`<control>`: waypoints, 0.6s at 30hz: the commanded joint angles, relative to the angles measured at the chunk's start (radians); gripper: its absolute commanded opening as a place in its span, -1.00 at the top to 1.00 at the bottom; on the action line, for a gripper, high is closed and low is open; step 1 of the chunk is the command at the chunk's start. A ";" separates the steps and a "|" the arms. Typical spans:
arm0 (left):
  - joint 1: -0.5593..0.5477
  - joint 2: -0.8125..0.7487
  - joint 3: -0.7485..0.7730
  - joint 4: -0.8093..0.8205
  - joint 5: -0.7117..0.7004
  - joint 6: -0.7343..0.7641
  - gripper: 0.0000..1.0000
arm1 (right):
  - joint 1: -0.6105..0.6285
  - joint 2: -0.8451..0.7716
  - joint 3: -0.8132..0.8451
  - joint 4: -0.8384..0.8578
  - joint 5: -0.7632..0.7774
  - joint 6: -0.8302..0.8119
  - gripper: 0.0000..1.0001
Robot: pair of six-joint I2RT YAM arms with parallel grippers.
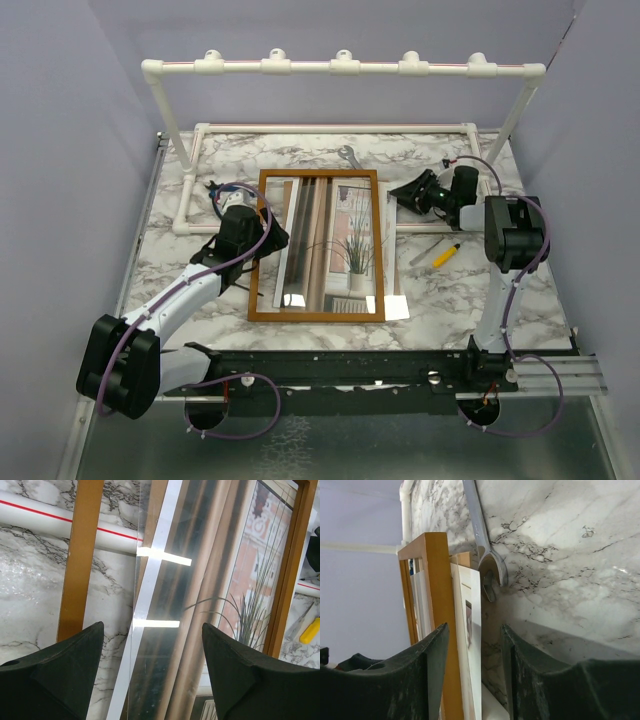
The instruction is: Take the photo out of the frame
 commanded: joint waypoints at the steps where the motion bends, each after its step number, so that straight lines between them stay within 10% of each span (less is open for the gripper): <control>1: -0.001 -0.007 0.023 -0.010 -0.022 0.013 -0.60 | 0.008 0.016 0.026 0.043 -0.048 0.014 0.07; 18: -0.001 -0.007 0.024 -0.010 -0.022 0.014 -0.60 | 0.020 0.057 0.045 0.095 -0.096 0.052 0.43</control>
